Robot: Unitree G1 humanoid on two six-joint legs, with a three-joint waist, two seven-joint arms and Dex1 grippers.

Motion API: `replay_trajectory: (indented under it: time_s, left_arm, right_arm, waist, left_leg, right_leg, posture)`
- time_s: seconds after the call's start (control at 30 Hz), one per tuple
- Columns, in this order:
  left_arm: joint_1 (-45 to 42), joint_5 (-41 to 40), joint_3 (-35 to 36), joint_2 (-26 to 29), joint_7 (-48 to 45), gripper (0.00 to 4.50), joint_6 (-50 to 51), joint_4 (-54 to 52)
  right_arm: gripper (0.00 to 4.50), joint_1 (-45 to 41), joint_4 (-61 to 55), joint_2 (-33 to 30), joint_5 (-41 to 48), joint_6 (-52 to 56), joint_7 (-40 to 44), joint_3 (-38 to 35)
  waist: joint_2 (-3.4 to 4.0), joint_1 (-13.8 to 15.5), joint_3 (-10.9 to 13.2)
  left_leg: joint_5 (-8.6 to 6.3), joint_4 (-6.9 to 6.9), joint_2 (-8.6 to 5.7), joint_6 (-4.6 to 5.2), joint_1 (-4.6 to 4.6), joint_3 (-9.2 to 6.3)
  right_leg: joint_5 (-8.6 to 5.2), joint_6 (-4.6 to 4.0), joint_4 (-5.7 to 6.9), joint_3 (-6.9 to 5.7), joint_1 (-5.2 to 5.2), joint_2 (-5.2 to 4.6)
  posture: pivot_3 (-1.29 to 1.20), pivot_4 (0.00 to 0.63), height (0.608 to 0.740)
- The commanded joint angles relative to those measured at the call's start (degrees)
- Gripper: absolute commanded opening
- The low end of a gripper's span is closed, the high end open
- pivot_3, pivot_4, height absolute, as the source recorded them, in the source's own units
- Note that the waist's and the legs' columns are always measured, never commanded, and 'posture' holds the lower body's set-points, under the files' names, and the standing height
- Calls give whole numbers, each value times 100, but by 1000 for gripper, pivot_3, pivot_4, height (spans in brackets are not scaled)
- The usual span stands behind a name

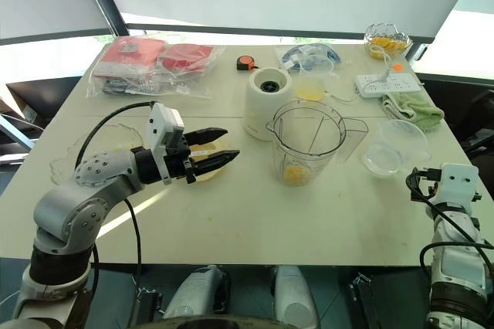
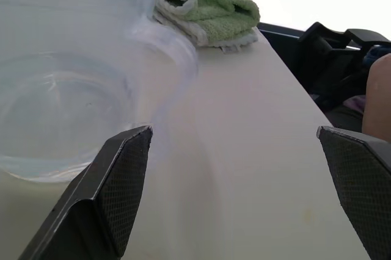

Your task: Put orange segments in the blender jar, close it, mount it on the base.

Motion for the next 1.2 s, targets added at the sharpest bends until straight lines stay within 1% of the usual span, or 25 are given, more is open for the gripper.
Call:
replay_trajectory:
  time_s: [0.03,0.3,0.47,0.53,0.6,0.67,0.87,1.07,1.2]
  left_arm:
    - [-93,-95,20,46,48,2851,-70,-134]
    - [-110,-61,-61,85,59,2851,-97,-105]
    - [63,-345,26,167,-14,2851,130,-241]
    - [283,-358,22,383,-131,2851,135,-330]
    - [440,-387,53,527,-154,2904,135,-389]
    - [514,-506,147,594,-124,2904,167,-429]
    - [621,-808,359,797,-75,2904,296,-553]
    - [538,-1039,515,1042,-81,2904,378,-551]
    - [272,-1271,759,1141,-84,2904,413,-365]
  right_arm:
    - [4500,-268,244,-124,-57,-308,-26,-6]
    - [4500,-646,733,-166,-111,-573,36,71]
    - [4500,-1081,1700,-298,-280,-938,-43,224]
    - [4500,-1277,2092,-334,-309,-1134,-75,266]
    - [3974,-1468,2417,-363,-325,-1314,-72,309]
    - [3229,-1664,2728,-397,-350,-1473,-71,365]
    - [42,-1981,3270,-447,-364,-1842,-118,491]
    - [42,-1995,3331,-470,-358,-1966,-166,564]
    - [42,-1981,2715,-607,-399,-2010,-129,623]
  waist:
    - [1,4,0]
    - [1,6,1]
    - [2,-11,2]
    - [0,-27,3]
    - [2,-34,6]
    - [3,-43,7]
    - [2,-51,9]
    - [1,-73,10]
    - [4,-97,13]
  left_leg:
    - [0,0,0,0,0,0]
    - [0,-1,0,0,-2,-1]
    - [0,-1,0,0,0,3]
    - [0,-2,1,0,0,2]
    - [0,-8,2,0,0,2]
    - [0,-9,2,0,-1,1]
    - [0,-8,-2,0,-2,1]
    - [-1,-10,-2,1,-4,-1]
    - [-1,-9,-2,1,-4,-1]
  right_leg:
    - [0,0,0,1,0,0]
    - [0,0,-2,3,0,0]
    - [0,0,-2,8,0,1]
    - [0,0,-2,9,-1,3]
    - [-1,-1,-3,10,-2,5]
    - [-1,-1,-4,10,-3,5]
    - [-2,-1,-8,11,0,0]
    - [-3,1,-12,11,0,-1]
    - [-2,1,-11,11,0,-1]
  posture:
    - [0,150,740]
    - [0,150,740]
    - [0,150,740]
    - [0,150,740]
    - [0,150,740]
    - [0,150,740]
    - [0,150,740]
    - [0,150,740]
    - [0,150,740]
